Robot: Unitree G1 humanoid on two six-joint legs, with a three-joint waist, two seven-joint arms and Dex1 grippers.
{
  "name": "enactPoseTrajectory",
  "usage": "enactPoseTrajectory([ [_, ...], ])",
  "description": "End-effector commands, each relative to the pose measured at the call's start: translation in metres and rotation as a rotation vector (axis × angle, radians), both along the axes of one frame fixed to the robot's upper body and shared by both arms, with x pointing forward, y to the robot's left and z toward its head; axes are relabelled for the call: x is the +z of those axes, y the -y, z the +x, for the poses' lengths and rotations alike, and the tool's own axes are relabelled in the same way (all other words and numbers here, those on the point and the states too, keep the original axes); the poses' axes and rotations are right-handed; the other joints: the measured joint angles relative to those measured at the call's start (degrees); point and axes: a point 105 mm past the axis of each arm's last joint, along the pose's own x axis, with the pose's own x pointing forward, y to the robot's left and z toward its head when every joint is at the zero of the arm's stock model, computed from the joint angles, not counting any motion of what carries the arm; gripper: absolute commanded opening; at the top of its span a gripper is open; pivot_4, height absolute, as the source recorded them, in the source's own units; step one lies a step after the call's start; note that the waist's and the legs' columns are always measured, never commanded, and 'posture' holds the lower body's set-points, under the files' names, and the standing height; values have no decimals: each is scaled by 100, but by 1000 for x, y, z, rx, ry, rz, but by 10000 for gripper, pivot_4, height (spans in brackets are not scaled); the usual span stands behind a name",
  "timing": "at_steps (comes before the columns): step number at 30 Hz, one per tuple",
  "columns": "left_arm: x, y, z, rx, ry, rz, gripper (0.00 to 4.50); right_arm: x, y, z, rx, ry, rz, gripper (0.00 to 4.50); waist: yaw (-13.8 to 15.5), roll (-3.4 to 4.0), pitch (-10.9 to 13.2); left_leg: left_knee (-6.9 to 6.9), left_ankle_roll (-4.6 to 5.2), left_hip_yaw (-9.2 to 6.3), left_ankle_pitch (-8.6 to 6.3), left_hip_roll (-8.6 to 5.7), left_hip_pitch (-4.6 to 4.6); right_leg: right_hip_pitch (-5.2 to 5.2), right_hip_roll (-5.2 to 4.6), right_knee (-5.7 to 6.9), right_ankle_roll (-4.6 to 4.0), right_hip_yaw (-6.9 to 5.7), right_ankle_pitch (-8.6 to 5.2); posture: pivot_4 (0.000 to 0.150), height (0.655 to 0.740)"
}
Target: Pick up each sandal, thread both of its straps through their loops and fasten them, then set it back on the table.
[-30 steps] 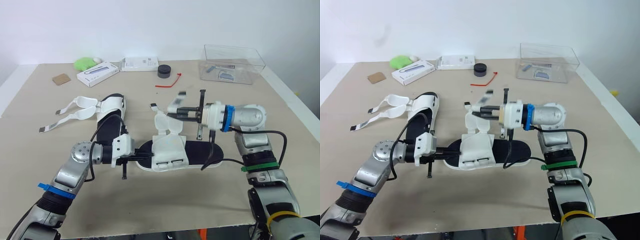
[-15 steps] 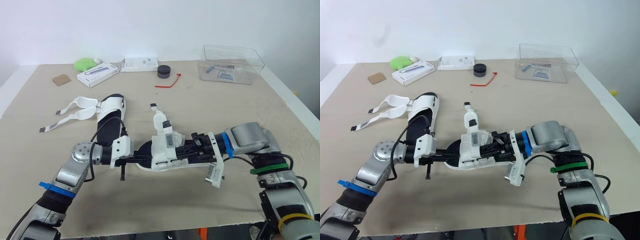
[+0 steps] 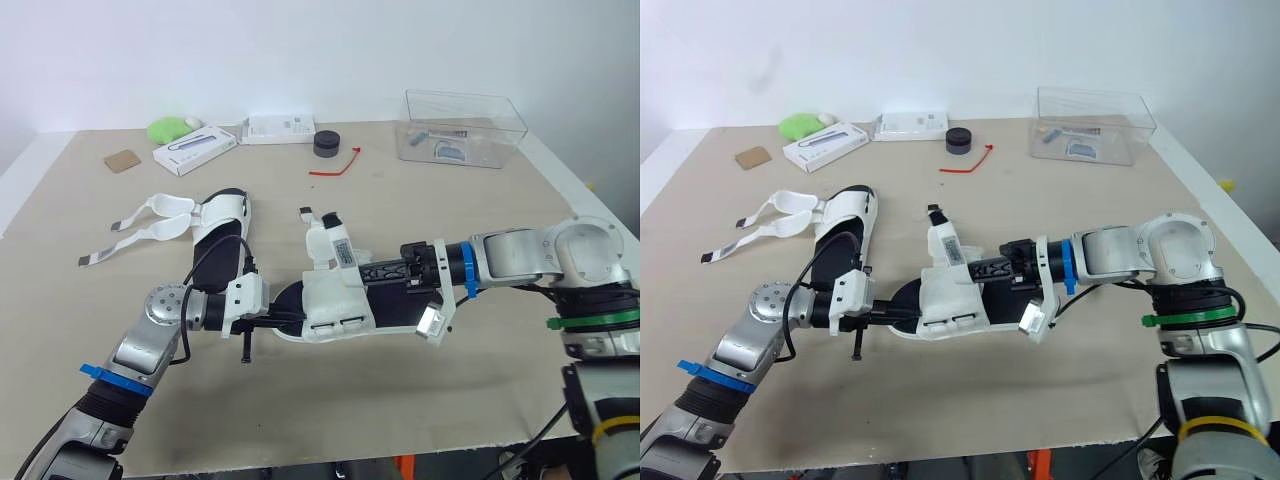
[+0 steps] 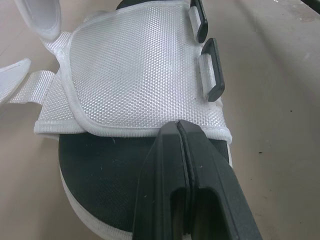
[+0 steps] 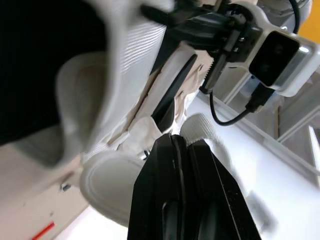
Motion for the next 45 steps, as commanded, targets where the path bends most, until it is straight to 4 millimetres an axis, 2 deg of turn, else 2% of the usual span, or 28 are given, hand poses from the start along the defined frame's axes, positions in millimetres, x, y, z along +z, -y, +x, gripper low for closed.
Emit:
enactPoseTrajectory([
  [1, 2, 1, -2, -7, 8, -3, 0, 11, -7, -3, 90, 90, 43, 710, -1, 0, 0, 0, 0, 4, 0, -1, 1, 0, 0, 0, -13, 4, -10, 1500, 7400],
  [11, -1, -1, -3, -9, 4, 9, 0, 0, -12, -20, 150, -90, 50, 710, -10, -2, 0, -3, 9, 42, -5, 2, 16, 1, 5, -8, 60, 41, -7, 1500, 7400],
  [14, -2, 0, -4, -12, 1, 8, 0, -3, -13, -18, 99, -200, 57, 710, -14, -3, 0, -2, 14, 48, -8, 4, 19, 3, 5, -13, 65, 48, -3, 1500, 7400],
  [15, -1, 0, -4, -13, 0, 7, 0, -7, -11, -18, 73, -306, 66, 710, -15, -3, 0, -2, 15, 50, -8, 4, 19, 4, 5, -15, 67, 50, -1, 1500, 7400],
  [17, -1, 1, -3, -15, 0, 7, 0, -5, -9, -14, 24, -381, 93, 710, -30, -6, 2, -2, 19, 54, -10, 6, 25, 9, 4, -20, 67, 52, 3, 1500, 7400],
  [20, -1, 1, -3, -18, 0, 7, 0, 0, -9, -12, -18, -481, 131, 10060, -35, -7, 2, -2, 27, 57, -14, 7, 31, 15, 4, -23, 51, 56, 14, 1500, 7400],
  [21, -1, 2, -3, -19, -1, 6, 0, 2, -8, -13, -34, -528, 148, 15559, -35, -6, 2, -2, 29, 58, -15, 8, 31, 15, 4, -23, 42, 57, 20, 1500, 7400],
  [22, -1, 2, -4, -21, -2, 7, 0, 4, -7, -13, -46, -547, 146, 18239, -35, -7, 2, -2, 30, 58, -16, 8, 31, 15, 4, -23, 42, 57, 20, 1500, 7400],
  [23, -1, 2, -4, -22, -3, 8, 0, 5, -5, -15, -57, -574, 140, 24021, -34, -6, 2, -1, 31, 57, -16, 9, 31, 15, 4, -23, 41, 56, 20, 1500, 7400],
  [25, -2, 2, -5, -25, -6, 9, 0, 8, -2, -16, -98, -643, 158, 31084, -27, -6, 2, -1, 34, 57, -18, 10, 30, 14, 3, -23, 41, 56, 20, 1500, 7400],
  [26, -2, 2, -5, -26, -7, 9, 0, 9, -2, -16, -112, -665, 164, 37796, -24, -6, 2, 0, 43, 56, -23, 12, 31, 16, 2, -24, 41, 55, 19, 1500, 7400],
  [27, -2, 2, -6, -28, -9, 10, 0, 9, 1, -17, -138, -701, 172, 40101, -16, -6, 2, 0, 45, 57, -24, 12, 31, 16, 2, -24, 41, 55, 19, 1500, 7400],
  [28, -3, 2, -6, -29, -11, 11, 0, 10, 6, -19, -160, -727, 175, 44390, -14, -6, 2, 0, 46, 59, -25, 12, 31, 15, 0, -24, 42, 57, 18, 1500, 7400],
  [30, -3, 2, -7, -31, -13, 13, 0, 10, 12, -21, -200, -781, 181, 44390, -9, -6, 2, 1, 50, 57, -27, 13, 30, 16, 0, -24, 42, 55, 18, 1500, 7400],
  [32, -3, 2, -8, -32, -14, 14, 0, 13, 19, -24, -271, -922, 255, 44390, 1, -6, 2, 1, 55, 57, -30, 13, 30, 16, -3, -24, 41, 53, 14, 1500, 7400],
  [35, -2, 3, -8, -31, -26, 5, 0, 21, 30, -28, -453, -1429, 497, 44390, 19, -6, 2, 1, 63, 45, -35, 12, 23, 18, -11, -24, 42, 49, 8, 1500, 7400],
  [39, 1, 3, -9, -29, -37, -9, 0, 22, 33, -43, -603, -1941, 592, 44390, 2, -2, 0, 6, 69, 43, -39, 12, 25, 21, -37, -23, 43, 39, 6, 1500, 7400],
  [41, 2, 3, -9, -21, -38, -16, 0, 21, 30, -53, -629, -2096, 595, 44390, 5, -4, -1, 8, 69, 41, -38, 15, 29, 24, -36, -22, 55, 30, 0, 1500, 7400],
  [43, 3, 4, -8, -6, -46, -31, 0, 13, 25, -63, -694, -2266, 590, 44390, 14, -4, -1, 11, 70, 37, -37, 20, 33, 30, -28, -22, 70, 23, -10, 1500, 7400],
  [45, 5, 5, -9, -1, -51, -44, 0, 1, 17, -75, -758, -2354, 574, 44390, 25, -4, -1, 13, 73, 31, -34, 21, 32, 30, -7, -21, 70, 18, -10, 1500, 7400],
])
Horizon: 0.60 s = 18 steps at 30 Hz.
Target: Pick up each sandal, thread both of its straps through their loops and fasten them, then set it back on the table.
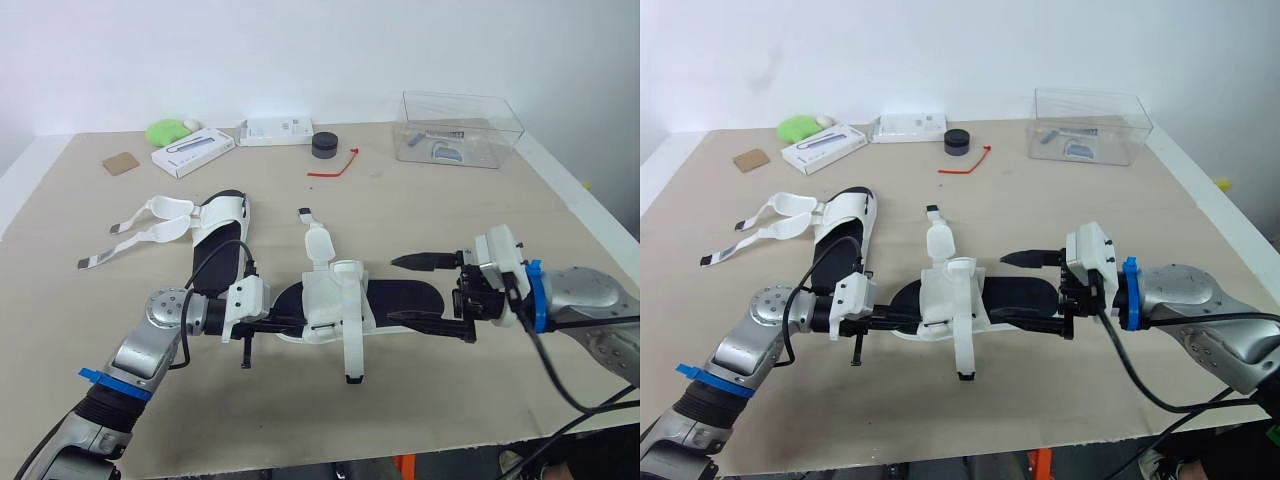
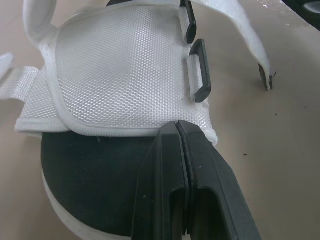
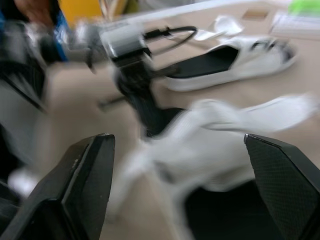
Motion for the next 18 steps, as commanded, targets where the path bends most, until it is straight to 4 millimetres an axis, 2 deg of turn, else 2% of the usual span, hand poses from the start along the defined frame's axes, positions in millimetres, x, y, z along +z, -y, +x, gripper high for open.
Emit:
enactPoseTrajectory([
  [1, 9, 3, -4, -1, 16, -37, 0, -10, -14, -19, -19, -179, -7, 44390, 6, 0, 0, 0, -1, -1, 1, 1, -2, -3, 3, 0, 0, 1, 0, 1500, 7400],
  [5, 14, 0, -4, 23, 11, -61, 0, -48, -21, -35, -64, -343, -76, 44390, 7, -7, -4, 2, -4, 2, 2, 0, -15, -11, 4, -1, 7, 6, 1, 1500, 7400],
  [7, 20, -1, -1, 36, 19, -91, 0, -60, -23, -39, -79, -380, -102, 44390, 9, -7, -4, 9, -4, 1, 1, -2, -23, -15, 3, -1, 10, 5, 2, 1500, 7400],
  [10, 24, -1, 2, 52, 39, -110, 0, -72, -25, -35, -125, -399, -119, 44390, 5, -8, -4, 20, -4, 7, 2, -4, -28, -16, 2, -1, 23, 13, 10, 1500, 7400],
  [13, 22, 0, -1, 46, 37, -104, 0, -76, -26, -31, -145, -401, -115, 44390, 5, -9, -5, 31, -4, 11, 2, -7, -27, -14, 4, -1, 30, 18, 17, 1500, 7400],
  [16, 20, 1, -3, 42, 29, -104, 0, -71, -28, -26, -163, -418, -77, 44390, 4, -11, -5, 37, -4, 12, 2, -7, -27, -11, 4, -2, 33, 19, 19, 1500, 7400],
  [18, 19, 0, -4, 40, 26, -101, 0, -67, -30, -26, -164, -434, -50, 39102, 5, -11, -5, 37, -4, 12, 2, -7, -28, -11, 4, -2, 34, 20, 20, 1500, 7400],
])
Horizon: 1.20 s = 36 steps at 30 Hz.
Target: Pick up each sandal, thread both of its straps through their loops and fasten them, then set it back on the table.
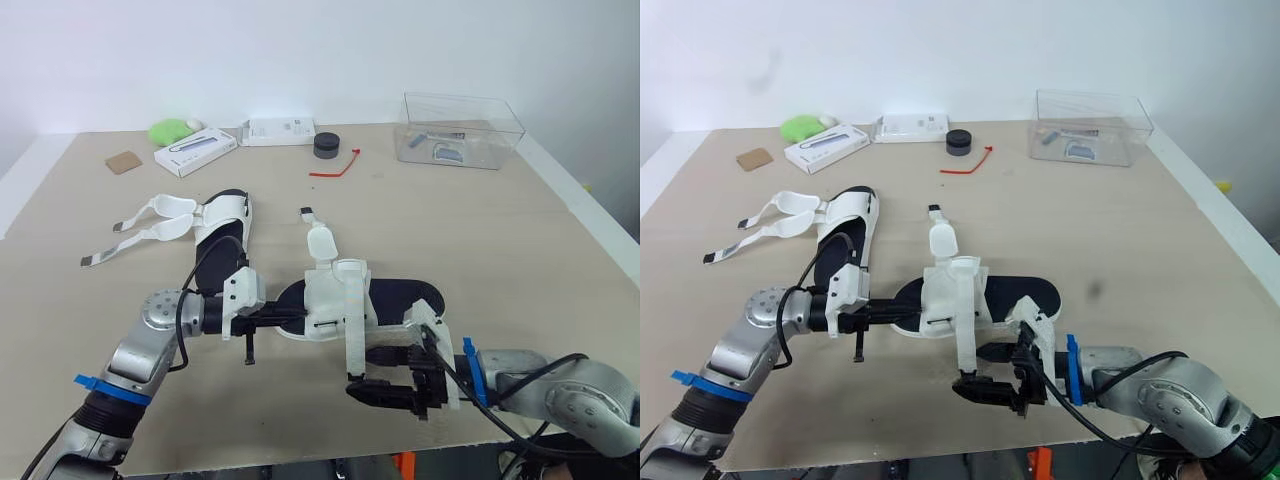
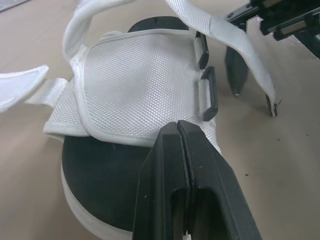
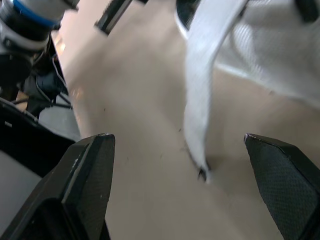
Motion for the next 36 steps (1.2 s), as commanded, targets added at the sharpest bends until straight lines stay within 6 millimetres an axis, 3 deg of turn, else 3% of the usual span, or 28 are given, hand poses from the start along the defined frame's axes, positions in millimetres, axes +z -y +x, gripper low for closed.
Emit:
enactPoseTrajectory([
  [1, 8, 1, -4, -15, 39, -11, 0, 16, -3, 4, -20, -4, 63, 35583, 0, -1, 0, 0, 0, 0, 0, 0, 0, 0, 0, 0, 0, 0, 0, 1500, 7400],
  [8, 6, 2, -6, -25, 32, -2, 0, 12, -4, 3, -47, -102, 71, 1609, -1, -2, 0, 0, 0, -3, 0, 1, -3, 0, 4, -1, 0, 0, 0, 1500, 7400],
  [16, 3, 3, -7, -28, 24, 5, 0, 15, -3, 2, -48, -195, 97, 627, -4, -3, -1, 0, 1, -3, 0, 1, -4, -1, 4, -2, 0, 0, 0, 1500, 7400],
  [23, -1, 5, -9, -48, 22, 14, 0, 77, -1, 51, -91, -156, 161, 627, -32, -7, 4, 18, 5, 8, 2, 5, -5, -1, 14, -3, 4, 15, 21, 1500, 7400],
  [28, -2, 7, -8, -61, 29, 17, 0, 100, -4, 76, -99, -153, 167, 627, -21, -7, 3, 25, 9, -3, 0, 12, -39, -17, 20, -9, 1, 3, 20, 1500, 7400],
  [32, -3, 10, -9, -76, 34, 19, 0, 102, -6, 90, -98, -195, 148, 627, -24, -7, 3, 35, 27, -2, -11, 14, -68, -30, 17, -21, 3, 2, 23, 1500, 7400],
  [36, -3, 11, -8, -78, 38, 17, 0, 87, -1, 93, -107, -215, 58, 627, -17, -6, 3, 36, 41, -6, -19, 15, -79, -30, 11, -36, 4, -5, 24, 1500, 7400],
])
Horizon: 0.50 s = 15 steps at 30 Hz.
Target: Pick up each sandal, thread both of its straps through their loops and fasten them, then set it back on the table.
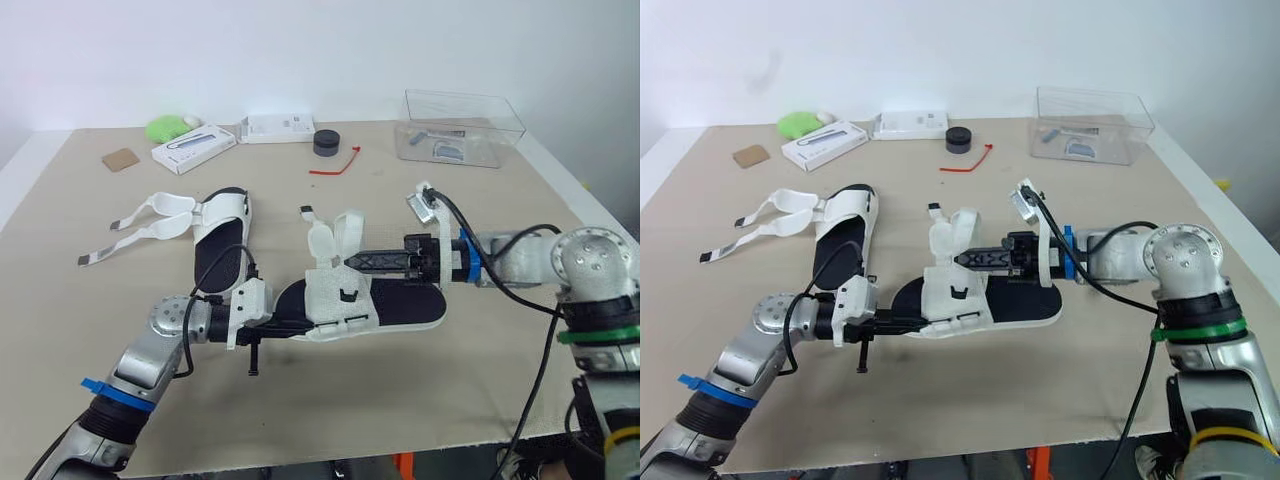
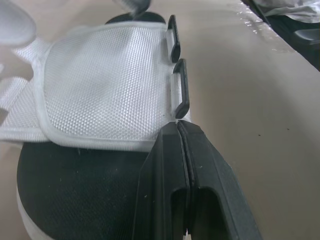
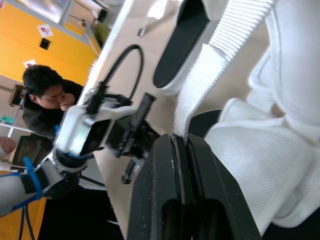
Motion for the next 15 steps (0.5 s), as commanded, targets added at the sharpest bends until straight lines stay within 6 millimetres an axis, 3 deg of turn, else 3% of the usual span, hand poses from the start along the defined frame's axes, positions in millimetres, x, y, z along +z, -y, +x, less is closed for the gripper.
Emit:
enactPoseTrajectory([
  [1, 5, 2, 1, -9, 32, -5, 0, -2, 3, -3, 31, -11, -35, 627, 3, 0, 0, 0, 1, -1, -1, -1, -5, -1, -3, -5, 1, -3, 1, 1500, 7400],
  [15, 4, 6, 2, -7, 39, -13, 0, 1, 6, -2, 44, -72, -17, 627, -1, 1, 0, 0, 7, 1, -4, -2, -13, 2, -5, -33, -5, -3, 24, 1500, 7400],
])
